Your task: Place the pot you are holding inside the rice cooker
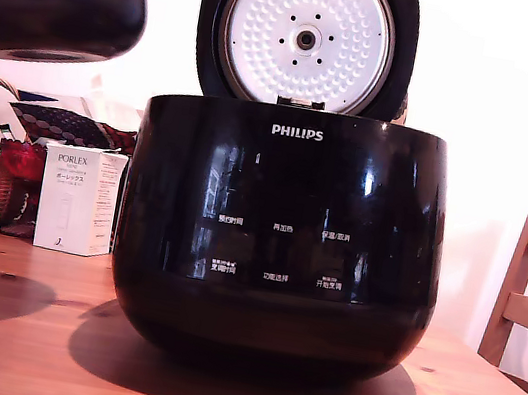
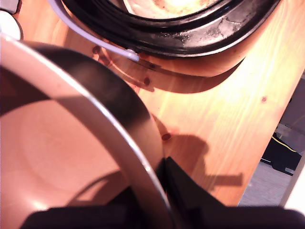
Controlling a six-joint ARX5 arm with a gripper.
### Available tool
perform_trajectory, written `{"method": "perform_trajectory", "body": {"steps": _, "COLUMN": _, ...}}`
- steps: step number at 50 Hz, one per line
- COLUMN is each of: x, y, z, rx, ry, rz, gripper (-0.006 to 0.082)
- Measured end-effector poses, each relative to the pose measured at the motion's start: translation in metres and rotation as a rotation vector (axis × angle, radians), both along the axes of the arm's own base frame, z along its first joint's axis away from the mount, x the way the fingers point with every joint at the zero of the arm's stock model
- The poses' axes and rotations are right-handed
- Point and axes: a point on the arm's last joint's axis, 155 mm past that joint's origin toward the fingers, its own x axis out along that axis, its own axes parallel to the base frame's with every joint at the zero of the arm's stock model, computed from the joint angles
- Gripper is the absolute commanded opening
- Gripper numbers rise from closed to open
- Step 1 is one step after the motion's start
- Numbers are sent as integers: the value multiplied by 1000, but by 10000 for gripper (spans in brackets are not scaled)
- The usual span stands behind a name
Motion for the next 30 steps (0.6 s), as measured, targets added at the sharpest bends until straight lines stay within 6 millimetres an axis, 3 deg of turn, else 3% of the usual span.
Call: {"method": "perform_trajectory", "body": {"steps": 30, "x": 1, "y": 1, "z": 0, "rx": 7, "ry": -4, "rz": 3, "gripper": -21}}
